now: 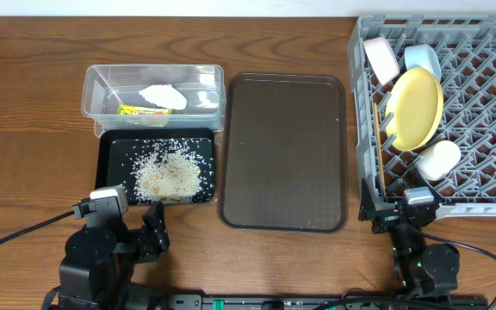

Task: Sort waste into correct bins and load items into the dishwasher rack

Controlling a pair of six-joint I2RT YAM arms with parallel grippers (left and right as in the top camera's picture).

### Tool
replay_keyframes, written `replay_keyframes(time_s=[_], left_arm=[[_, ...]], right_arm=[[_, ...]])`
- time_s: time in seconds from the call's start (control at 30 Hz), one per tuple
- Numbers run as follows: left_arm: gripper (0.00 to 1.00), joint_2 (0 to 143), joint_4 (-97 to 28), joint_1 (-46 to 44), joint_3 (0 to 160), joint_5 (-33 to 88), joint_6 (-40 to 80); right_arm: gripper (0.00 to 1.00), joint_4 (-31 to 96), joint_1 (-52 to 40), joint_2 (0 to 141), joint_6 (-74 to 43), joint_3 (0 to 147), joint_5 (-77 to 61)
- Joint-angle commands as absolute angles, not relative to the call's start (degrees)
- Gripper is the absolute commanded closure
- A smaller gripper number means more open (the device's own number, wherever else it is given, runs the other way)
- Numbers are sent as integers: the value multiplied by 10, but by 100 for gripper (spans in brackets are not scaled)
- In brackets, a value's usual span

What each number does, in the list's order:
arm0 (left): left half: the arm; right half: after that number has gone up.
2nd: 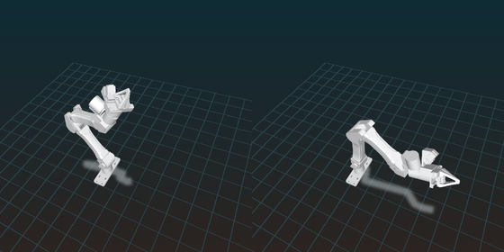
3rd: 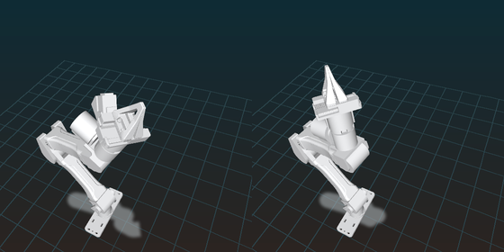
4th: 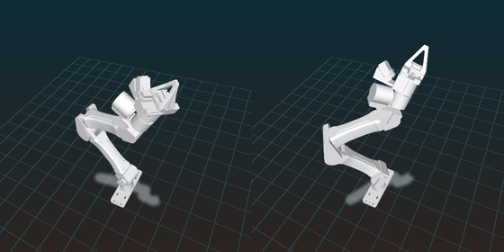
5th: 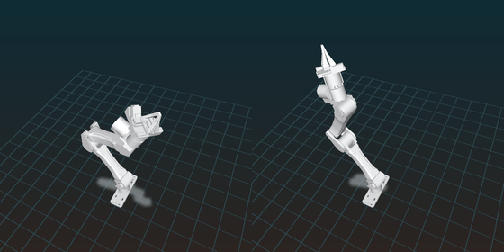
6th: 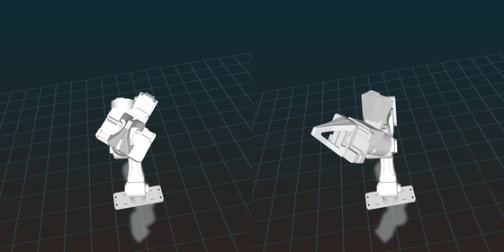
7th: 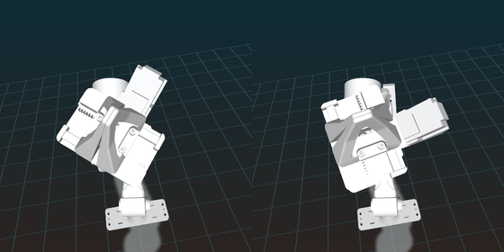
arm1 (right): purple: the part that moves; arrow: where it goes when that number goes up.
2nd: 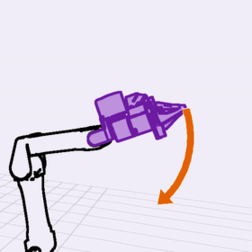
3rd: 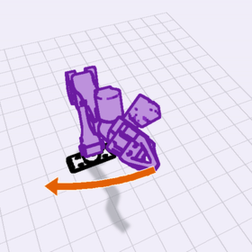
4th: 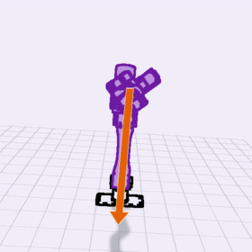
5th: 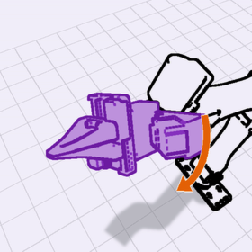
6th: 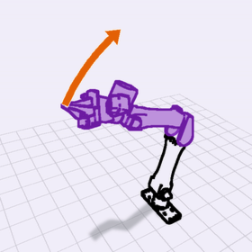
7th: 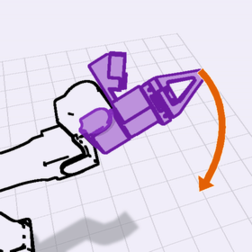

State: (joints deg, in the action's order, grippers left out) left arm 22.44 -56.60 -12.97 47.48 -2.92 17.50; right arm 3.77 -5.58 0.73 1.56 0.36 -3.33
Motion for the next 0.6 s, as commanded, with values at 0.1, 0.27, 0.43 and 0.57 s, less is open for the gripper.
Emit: replay_keyframes(time_s=[0.1,0.27,0.43,0.57], left_arm=[[22,223,-567,-132,473,-27,165],[22,217,-599,-113,465,-32,156],[22,165,-507,-60,382,-32,133],[22,83,-398,-37,270,-32,126]], right_arm=[[1,39,-57,4,22,3,-41],[1,39,-57,4,22,3,-41],[1,39,-57,4,22,3,-41],[1,39,-57,4,22,3,-41]])
